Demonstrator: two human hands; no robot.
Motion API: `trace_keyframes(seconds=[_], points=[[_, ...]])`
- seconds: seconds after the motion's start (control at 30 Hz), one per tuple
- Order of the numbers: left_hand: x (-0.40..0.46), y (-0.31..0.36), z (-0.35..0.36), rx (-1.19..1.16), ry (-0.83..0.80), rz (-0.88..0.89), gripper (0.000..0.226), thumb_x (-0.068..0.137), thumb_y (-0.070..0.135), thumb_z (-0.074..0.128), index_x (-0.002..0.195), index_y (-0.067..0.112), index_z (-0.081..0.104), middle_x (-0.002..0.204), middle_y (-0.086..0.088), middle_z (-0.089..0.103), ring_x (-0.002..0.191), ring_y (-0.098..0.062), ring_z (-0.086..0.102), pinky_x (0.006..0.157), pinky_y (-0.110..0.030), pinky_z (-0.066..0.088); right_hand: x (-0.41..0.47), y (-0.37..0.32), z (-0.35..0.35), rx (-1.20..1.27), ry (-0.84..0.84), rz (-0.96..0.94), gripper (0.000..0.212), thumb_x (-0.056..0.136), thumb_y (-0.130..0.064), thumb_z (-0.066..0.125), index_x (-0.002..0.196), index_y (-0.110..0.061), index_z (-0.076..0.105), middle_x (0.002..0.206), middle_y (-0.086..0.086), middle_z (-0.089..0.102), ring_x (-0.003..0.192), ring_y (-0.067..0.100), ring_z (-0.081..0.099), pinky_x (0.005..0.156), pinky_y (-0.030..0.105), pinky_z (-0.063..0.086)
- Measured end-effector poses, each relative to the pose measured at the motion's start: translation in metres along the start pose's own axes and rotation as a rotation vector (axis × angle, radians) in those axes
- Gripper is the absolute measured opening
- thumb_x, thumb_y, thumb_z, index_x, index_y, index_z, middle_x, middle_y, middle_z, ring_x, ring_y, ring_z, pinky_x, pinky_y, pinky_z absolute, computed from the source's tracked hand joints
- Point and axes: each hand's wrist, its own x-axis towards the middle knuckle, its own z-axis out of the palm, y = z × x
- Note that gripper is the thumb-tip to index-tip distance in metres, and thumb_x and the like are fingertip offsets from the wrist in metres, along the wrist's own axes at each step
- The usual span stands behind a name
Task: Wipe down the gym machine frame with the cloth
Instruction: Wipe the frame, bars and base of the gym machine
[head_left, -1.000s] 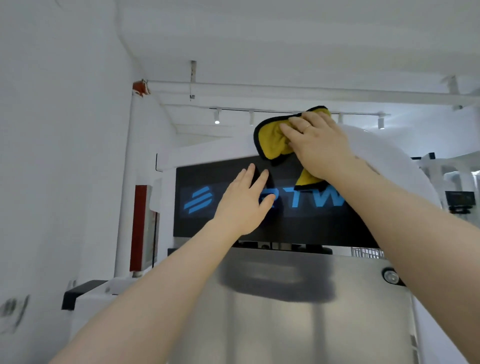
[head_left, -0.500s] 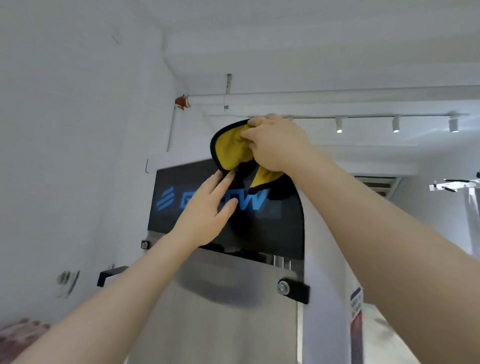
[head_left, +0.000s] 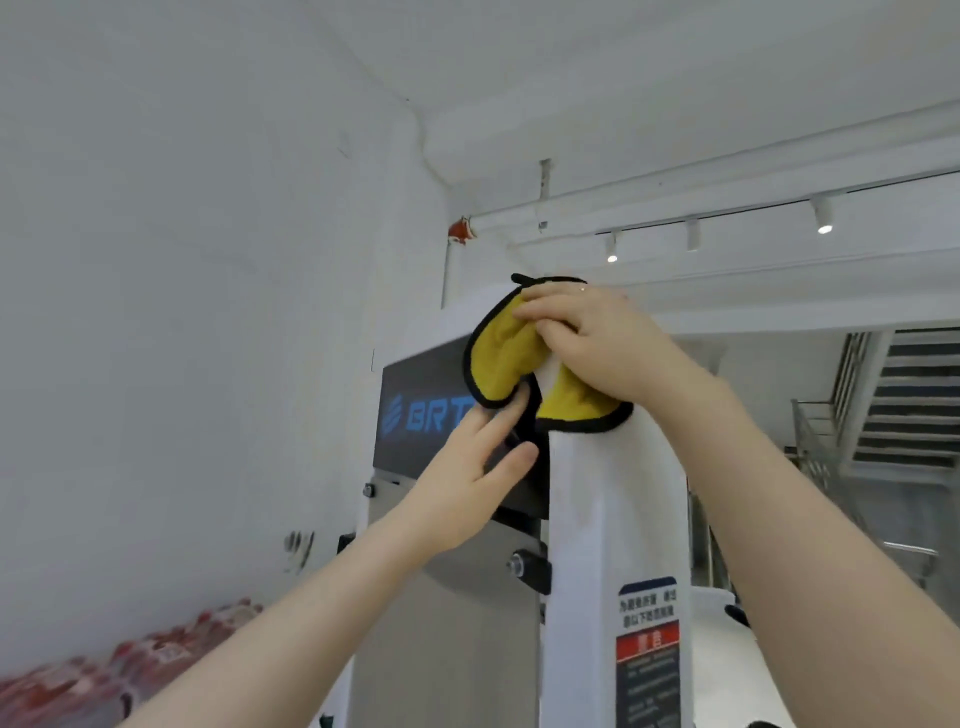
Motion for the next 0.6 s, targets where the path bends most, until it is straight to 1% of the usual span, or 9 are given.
trace_keyframes(seconds=[0.07, 0.1, 0.17, 0.23, 0.27, 0.37, 0.47, 0.53, 0.6], points=[[-0.008, 0.008, -0.001, 0.005, 0.012, -0.017, 0.046, 0.095, 0.038, 0.043, 0.124, 0.063, 0.017, 0.135, 0.036, 0.021, 0.126, 0.017, 0.020, 0.103, -0.013, 0.018, -0.040, 0.001, 0.008, 0.013, 0.123, -0.061, 0.032, 0.095, -0.012, 0.045, 0.120, -0.018, 0.063, 0.142, -0.003, 0.045, 0.134, 0.014, 0.035, 0.101, 0.014, 0.020], [-0.015, 0.011, 0.000, 0.033, 0.007, -0.010, 0.046, 0.095, 0.034, 0.044, 0.124, 0.060, 0.019, 0.134, 0.037, 0.021, 0.126, 0.016, 0.020, 0.104, -0.013, 0.019, -0.054, 0.001, 0.013, -0.019, 0.162, -0.091, 0.032, 0.093, -0.013, 0.045, 0.118, -0.015, 0.065, 0.140, 0.001, 0.047, 0.135, 0.019, 0.035, 0.103, 0.018, 0.020], [-0.036, 0.010, 0.005, 0.106, -0.021, -0.031, 0.048, 0.095, 0.025, 0.046, 0.134, 0.046, 0.026, 0.141, 0.033, 0.019, 0.133, 0.011, 0.015, 0.108, -0.017, 0.020, -0.064, 0.003, 0.020, -0.074, 0.164, -0.134, 0.037, 0.087, -0.015, 0.042, 0.114, -0.009, 0.066, 0.136, 0.009, 0.051, 0.135, 0.027, 0.036, 0.105, 0.024, 0.021], [-0.057, 0.007, 0.008, 0.173, -0.062, -0.107, 0.052, 0.095, 0.024, 0.045, 0.143, 0.030, 0.026, 0.148, 0.026, 0.008, 0.138, 0.006, 0.002, 0.115, -0.022, 0.009, -0.060, 0.005, 0.018, -0.046, 0.138, -0.127, 0.040, 0.086, -0.018, 0.041, 0.115, -0.008, 0.065, 0.136, 0.011, 0.051, 0.135, 0.029, 0.035, 0.106, 0.026, 0.020], [-0.065, 0.006, 0.007, 0.196, -0.085, -0.152, 0.054, 0.095, 0.024, 0.044, 0.144, 0.027, 0.024, 0.147, 0.027, 0.003, 0.137, 0.008, -0.002, 0.115, -0.022, 0.005, -0.061, 0.005, 0.019, -0.043, 0.150, -0.128, 0.041, 0.087, -0.019, 0.040, 0.118, -0.007, 0.064, 0.138, 0.012, 0.049, 0.136, 0.030, 0.034, 0.107, 0.027, 0.019], [-0.086, 0.010, 0.001, 0.201, -0.075, -0.252, 0.053, 0.094, 0.018, 0.045, 0.144, 0.026, 0.027, 0.147, 0.026, 0.004, 0.136, 0.008, 0.000, 0.115, -0.023, 0.007, -0.104, 0.005, 0.040, -0.061, 0.206, -0.144, 0.046, 0.090, -0.023, 0.038, 0.132, -0.008, 0.051, 0.146, 0.013, 0.038, 0.139, 0.031, 0.026, 0.114, 0.036, 0.019], [-0.102, 0.023, 0.001, 0.174, -0.064, -0.217, 0.055, 0.089, 0.024, 0.045, 0.141, 0.034, 0.030, 0.150, 0.025, 0.013, 0.138, 0.007, 0.009, 0.114, -0.021, 0.011, -0.167, -0.004, 0.071, -0.064, 0.259, -0.161, 0.048, 0.093, -0.022, 0.042, 0.138, -0.007, 0.042, 0.150, 0.014, 0.029, 0.141, 0.030, 0.020, 0.116, 0.043, 0.019], [-0.108, 0.030, 0.003, 0.199, -0.099, -0.216, 0.056, 0.093, 0.022, 0.047, 0.140, 0.043, 0.025, 0.148, 0.029, 0.012, 0.137, 0.010, 0.006, 0.112, -0.019, 0.009, -0.168, -0.007, 0.073, -0.054, 0.260, -0.136, 0.050, 0.092, -0.025, 0.043, 0.139, -0.006, 0.041, 0.149, 0.015, 0.032, 0.140, 0.031, 0.022, 0.114, 0.045, 0.022], [-0.110, 0.037, 0.004, 0.272, -0.122, -0.243, 0.057, 0.095, 0.022, 0.047, 0.144, 0.035, 0.022, 0.150, 0.026, 0.007, 0.136, 0.010, 0.003, 0.110, -0.016, 0.006, -0.136, -0.006, 0.060, -0.029, 0.263, -0.085, 0.054, 0.091, -0.031, 0.041, 0.138, -0.004, 0.042, 0.146, 0.017, 0.036, 0.137, 0.034, 0.027, 0.112, 0.047, 0.026]])
